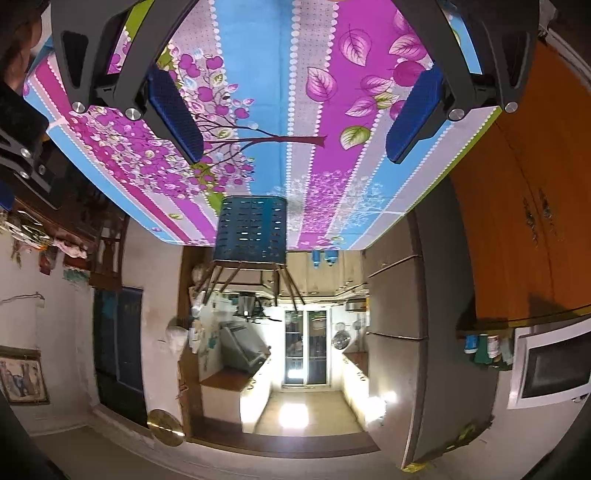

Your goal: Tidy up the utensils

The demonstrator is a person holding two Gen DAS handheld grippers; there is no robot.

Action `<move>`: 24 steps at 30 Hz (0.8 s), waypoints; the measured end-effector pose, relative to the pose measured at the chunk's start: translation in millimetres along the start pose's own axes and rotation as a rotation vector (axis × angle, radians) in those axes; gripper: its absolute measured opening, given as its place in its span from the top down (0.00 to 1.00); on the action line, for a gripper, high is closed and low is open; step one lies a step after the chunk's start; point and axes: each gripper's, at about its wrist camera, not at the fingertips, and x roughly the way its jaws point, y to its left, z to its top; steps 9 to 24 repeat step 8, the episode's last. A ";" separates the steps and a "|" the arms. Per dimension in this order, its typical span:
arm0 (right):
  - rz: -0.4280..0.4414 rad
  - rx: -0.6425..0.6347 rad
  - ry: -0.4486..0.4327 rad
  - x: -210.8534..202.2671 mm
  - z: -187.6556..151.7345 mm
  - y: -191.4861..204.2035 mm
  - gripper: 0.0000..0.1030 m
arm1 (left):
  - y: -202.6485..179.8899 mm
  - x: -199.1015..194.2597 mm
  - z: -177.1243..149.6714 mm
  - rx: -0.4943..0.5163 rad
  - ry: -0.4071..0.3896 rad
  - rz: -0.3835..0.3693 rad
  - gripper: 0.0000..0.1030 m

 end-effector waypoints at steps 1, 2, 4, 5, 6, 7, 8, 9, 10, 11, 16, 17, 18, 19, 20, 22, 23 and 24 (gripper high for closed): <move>0.000 0.001 -0.001 -0.2 0.1 -0.6 0.05 | -0.7 -0.8 -0.2 0.005 -0.001 0.004 0.05; -0.001 0.003 -0.003 -0.7 0.3 -1.3 0.05 | -1.5 -1.4 -0.8 0.012 -0.003 0.017 0.08; -0.001 0.009 -0.009 -2.4 1.4 -3.0 0.05 | -4.1 -3.7 -0.8 0.037 -0.021 0.034 0.08; -0.003 0.013 -0.012 -3.2 1.6 -3.5 0.05 | -5.2 -5.8 -0.7 0.046 -0.031 0.037 0.08; -0.002 0.018 -0.016 -4.1 1.9 -4.3 0.05 | -5.6 -7.6 -0.4 0.048 -0.038 0.040 0.08; -0.001 0.020 -0.016 -4.1 1.8 -4.8 0.05 | -6.0 -9.0 0.2 0.050 -0.045 0.041 0.08; -0.001 0.020 -0.015 -4.2 1.9 -4.9 0.05 | -6.6 -9.5 0.8 0.053 -0.049 0.045 0.08; -0.001 0.020 -0.015 -4.2 1.9 -4.9 0.05 | -6.6 -9.5 0.8 0.053 -0.049 0.045 0.08; -0.001 0.020 -0.015 -4.2 1.9 -4.9 0.05 | -6.6 -9.5 0.8 0.053 -0.049 0.045 0.08; -0.001 0.020 -0.015 -4.2 1.9 -4.9 0.05 | -6.6 -9.5 0.8 0.053 -0.049 0.045 0.08; -0.001 0.020 -0.015 -4.2 1.9 -4.9 0.05 | -6.6 -9.5 0.8 0.053 -0.049 0.045 0.08; -0.001 0.020 -0.015 -4.2 1.9 -4.9 0.05 | -6.6 -9.5 0.8 0.053 -0.049 0.045 0.08; -0.001 0.020 -0.015 -4.2 1.9 -4.9 0.05 | -6.6 -9.5 0.8 0.053 -0.049 0.045 0.08; -0.001 0.020 -0.015 -4.2 1.9 -4.9 0.05 | -6.6 -9.5 0.8 0.053 -0.049 0.045 0.08; -0.001 0.020 -0.015 -4.2 1.9 -4.9 0.05 | -6.6 -9.5 0.8 0.053 -0.049 0.045 0.08; -0.001 0.020 -0.015 -4.2 1.9 -4.9 0.05 | -6.6 -9.5 0.8 0.053 -0.049 0.045 0.08; -0.001 0.020 -0.015 -4.2 1.9 -4.9 0.05 | -6.6 -9.5 0.8 0.053 -0.049 0.045 0.08; -0.001 0.020 -0.015 -4.2 1.9 -4.9 0.05 | -6.6 -9.5 0.8 0.053 -0.049 0.045 0.08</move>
